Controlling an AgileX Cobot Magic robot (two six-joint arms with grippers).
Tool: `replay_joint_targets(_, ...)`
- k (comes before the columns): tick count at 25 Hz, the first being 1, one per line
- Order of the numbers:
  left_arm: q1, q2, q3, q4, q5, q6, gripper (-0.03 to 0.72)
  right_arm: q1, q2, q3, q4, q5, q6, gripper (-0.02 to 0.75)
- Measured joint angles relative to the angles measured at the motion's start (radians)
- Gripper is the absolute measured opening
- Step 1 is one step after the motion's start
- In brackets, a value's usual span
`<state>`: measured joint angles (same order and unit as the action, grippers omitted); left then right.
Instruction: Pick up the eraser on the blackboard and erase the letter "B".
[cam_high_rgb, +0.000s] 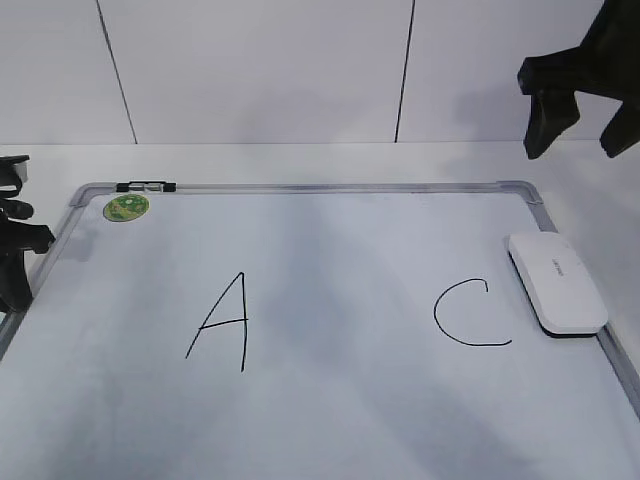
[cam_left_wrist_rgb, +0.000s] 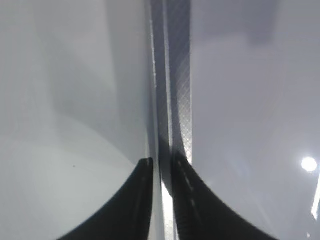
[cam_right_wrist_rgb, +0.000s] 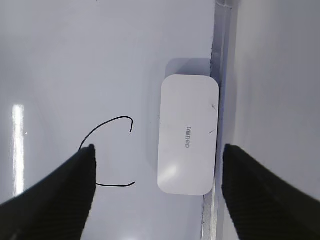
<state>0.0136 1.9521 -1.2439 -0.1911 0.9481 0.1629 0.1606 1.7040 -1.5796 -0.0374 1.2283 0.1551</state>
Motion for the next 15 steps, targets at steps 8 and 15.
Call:
replay_joint_targets(8,0.0,0.015,-0.031,-0.009,0.012,0.002,0.276,0.0,-0.015,0.0,0.002,0.002,-0.002,0.587)
replay_joint_targets(15,-0.002,0.015,-0.115,-0.016,0.113,0.004,0.287,0.0,-0.019,0.0,0.002,0.004,-0.004,0.586)
